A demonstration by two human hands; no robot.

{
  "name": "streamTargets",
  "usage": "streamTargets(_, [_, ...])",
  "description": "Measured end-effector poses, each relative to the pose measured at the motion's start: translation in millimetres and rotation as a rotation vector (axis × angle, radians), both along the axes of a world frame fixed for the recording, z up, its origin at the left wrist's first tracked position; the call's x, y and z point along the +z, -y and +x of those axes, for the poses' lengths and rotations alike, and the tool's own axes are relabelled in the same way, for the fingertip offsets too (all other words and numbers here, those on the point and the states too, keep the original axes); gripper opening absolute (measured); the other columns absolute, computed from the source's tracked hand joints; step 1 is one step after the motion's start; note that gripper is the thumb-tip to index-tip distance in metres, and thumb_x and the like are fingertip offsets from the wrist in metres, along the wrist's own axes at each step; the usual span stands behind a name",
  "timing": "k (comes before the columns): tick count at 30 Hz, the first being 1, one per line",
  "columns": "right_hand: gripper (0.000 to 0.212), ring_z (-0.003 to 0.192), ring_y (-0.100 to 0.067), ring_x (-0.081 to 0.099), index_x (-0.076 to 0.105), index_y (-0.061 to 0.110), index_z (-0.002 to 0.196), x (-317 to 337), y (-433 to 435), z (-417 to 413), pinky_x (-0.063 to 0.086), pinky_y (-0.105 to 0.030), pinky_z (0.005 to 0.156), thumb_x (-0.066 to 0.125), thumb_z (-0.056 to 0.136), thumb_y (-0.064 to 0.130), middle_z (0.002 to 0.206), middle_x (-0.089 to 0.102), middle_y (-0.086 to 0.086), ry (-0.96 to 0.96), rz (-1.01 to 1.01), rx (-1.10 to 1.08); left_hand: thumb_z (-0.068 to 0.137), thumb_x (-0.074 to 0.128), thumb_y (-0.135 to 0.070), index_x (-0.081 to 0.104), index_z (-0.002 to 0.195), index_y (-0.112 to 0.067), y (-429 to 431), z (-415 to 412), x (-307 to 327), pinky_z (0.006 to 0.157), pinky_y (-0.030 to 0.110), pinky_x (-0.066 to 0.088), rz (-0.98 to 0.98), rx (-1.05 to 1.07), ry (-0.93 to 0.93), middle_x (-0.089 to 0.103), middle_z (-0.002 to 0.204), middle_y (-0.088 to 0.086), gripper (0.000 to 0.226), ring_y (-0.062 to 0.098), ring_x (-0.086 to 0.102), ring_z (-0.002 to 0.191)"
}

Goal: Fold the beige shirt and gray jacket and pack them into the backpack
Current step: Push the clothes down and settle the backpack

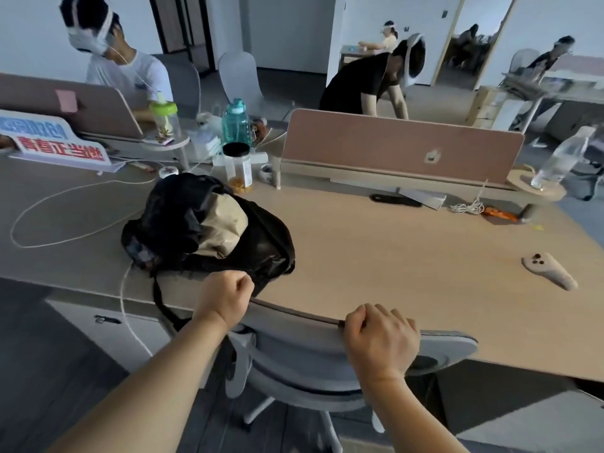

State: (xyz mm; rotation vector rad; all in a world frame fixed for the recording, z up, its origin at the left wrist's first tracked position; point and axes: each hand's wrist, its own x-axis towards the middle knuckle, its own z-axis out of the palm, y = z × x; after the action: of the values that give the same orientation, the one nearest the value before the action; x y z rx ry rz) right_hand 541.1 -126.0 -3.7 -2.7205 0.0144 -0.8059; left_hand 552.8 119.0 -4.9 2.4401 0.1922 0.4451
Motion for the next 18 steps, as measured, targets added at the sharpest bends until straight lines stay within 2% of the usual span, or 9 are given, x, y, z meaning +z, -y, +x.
streamTargets(2, [0.039,0.039,-0.024,0.042,0.045,0.016,0.037,0.1,-2.4,2.8,0.029,-0.027,0.053,0.039,0.075,0.023,0.038,0.045,0.002,0.005,-0.004,0.010,0.070,0.025,-0.042,0.048,0.051,-0.001,-4.2,5.9,-2.0,0.049,0.044,0.040,0.012,0.005,0.001,0.053,0.049,0.012,0.051,0.031,0.051,0.051])
streamTargets(8, [0.040,0.039,-0.025,0.038,0.040,0.014,0.037,1.1,5.1,17.5,0.030,-0.027,0.051,0.037,0.076,0.022,0.037,0.040,0.000,0.060,0.040,0.032,0.073,0.026,-0.040,0.050,0.050,-0.003,0.8,15.0,-7.2,0.047,0.043,0.040,0.028,0.013,0.049,0.053,0.048,0.010,0.050,0.031,0.050,0.049])
streamTargets(11, [0.040,0.042,-0.024,0.040,0.043,0.014,0.038,6.6,3.3,14.6,0.028,-0.028,0.054,0.037,0.077,0.024,0.039,0.042,0.002,-0.070,0.048,0.045,0.072,0.025,-0.040,0.052,0.053,-0.002,1.1,13.5,-7.3,0.050,0.043,0.043,0.012,0.010,0.017,0.056,0.053,0.010,0.051,0.029,0.053,0.053])
streamTargets(12, [0.039,0.045,-0.023,0.042,0.046,0.015,0.041,12.8,2.2,11.6,0.028,-0.028,0.055,0.038,0.078,0.025,0.042,0.045,0.003,-0.177,0.013,0.048,0.073,0.026,-0.040,0.054,0.056,-0.002,2.5,11.1,-4.5,0.054,0.044,0.046,-0.001,0.010,-0.016,0.058,0.057,0.010,0.050,0.028,0.054,0.057])
streamTargets(14, [0.037,0.055,-0.017,0.046,0.053,0.018,0.052,28.6,2.7,8.9,0.032,-0.030,0.061,0.038,0.084,0.029,0.052,0.050,0.007,-0.447,-0.105,0.024,0.082,0.035,-0.035,0.062,0.071,-0.006,1.3,6.2,6.2,0.068,0.043,0.050,-0.010,0.011,-0.112,0.063,0.076,0.006,0.041,0.026,0.057,0.071])
streamTargets(15, [0.035,0.059,-0.015,0.047,0.056,0.018,0.058,36.0,6.0,12.5,0.034,-0.029,0.063,0.039,0.086,0.031,0.058,0.053,0.006,-0.547,-0.109,0.038,0.087,0.042,-0.032,0.067,0.087,-0.012,-3.6,3.9,13.9,0.077,0.039,0.051,-0.007,0.021,-0.179,0.063,0.092,0.004,0.032,0.023,0.059,0.085])
streamTargets(16, [0.032,0.061,-0.016,0.050,0.057,0.018,0.062,44.4,9.5,16.8,0.037,-0.027,0.062,0.042,0.086,0.032,0.063,0.056,0.003,-0.646,-0.043,0.069,0.091,0.046,-0.032,0.065,0.106,-0.017,-12.8,0.2,25.5,0.087,0.036,0.048,0.003,0.033,-0.216,0.061,0.109,0.002,0.029,0.021,0.057,0.101])
streamTargets(18, [0.028,0.070,-0.025,0.058,0.052,0.017,0.059,63.7,9.5,29.2,0.040,-0.022,0.055,0.050,0.085,0.026,0.068,0.058,-0.005,-0.870,0.138,0.130,0.092,0.049,-0.036,0.051,0.133,-0.020,-46.7,-11.5,59.2,0.097,0.032,0.043,0.018,0.138,-0.219,0.052,0.132,0.003,0.043,0.023,0.050,0.121])
